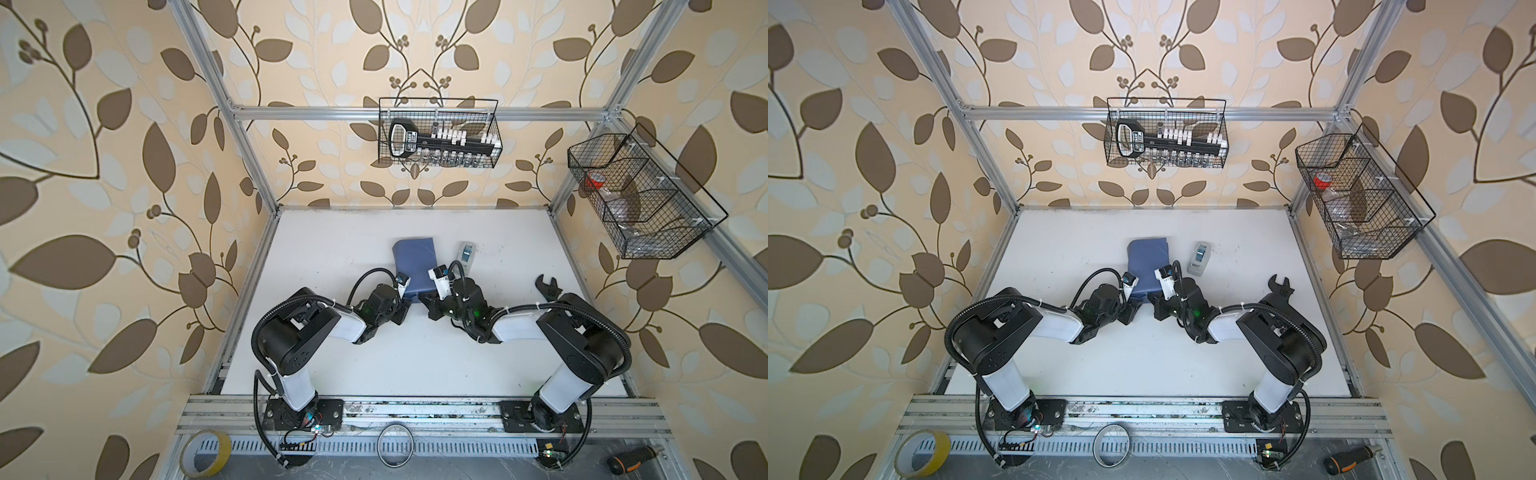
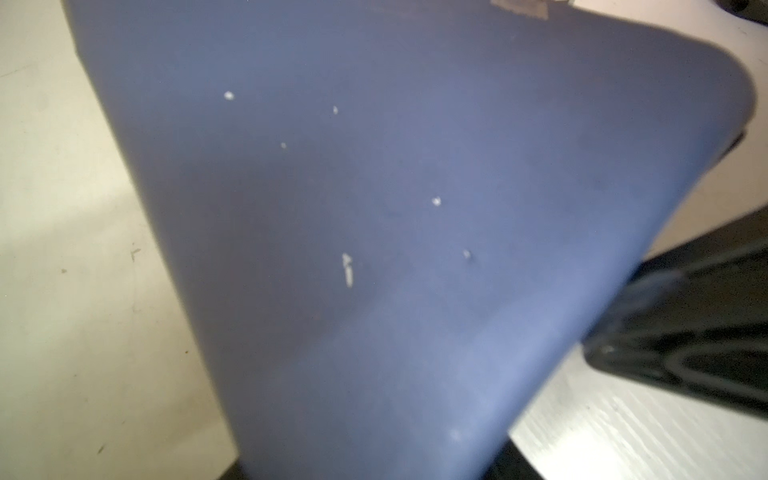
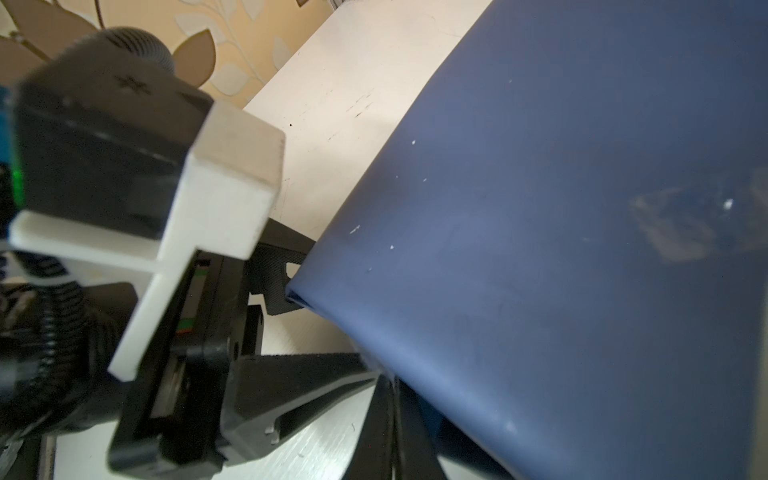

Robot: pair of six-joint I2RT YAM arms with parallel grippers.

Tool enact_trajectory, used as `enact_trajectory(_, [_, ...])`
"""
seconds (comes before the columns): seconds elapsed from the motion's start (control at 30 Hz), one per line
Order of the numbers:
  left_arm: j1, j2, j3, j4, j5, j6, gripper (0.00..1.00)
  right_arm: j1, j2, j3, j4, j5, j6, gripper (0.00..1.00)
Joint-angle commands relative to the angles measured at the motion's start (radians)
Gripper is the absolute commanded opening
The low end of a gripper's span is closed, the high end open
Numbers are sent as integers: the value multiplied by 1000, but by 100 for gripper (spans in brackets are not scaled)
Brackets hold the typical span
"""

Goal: Wrap the gift box in paper

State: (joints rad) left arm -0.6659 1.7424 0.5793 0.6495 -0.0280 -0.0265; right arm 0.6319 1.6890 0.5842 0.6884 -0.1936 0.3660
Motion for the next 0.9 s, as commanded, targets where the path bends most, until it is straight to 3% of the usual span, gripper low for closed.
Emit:
enact_trajectory(0.0, [9, -7, -1, 32, 17, -7, 53, -6, -23, 22, -12, 15, 1, 8])
enact_trajectory(0.87, [9, -7, 7, 27, 25, -20, 52, -10, -26, 36, -73, 43, 15, 11])
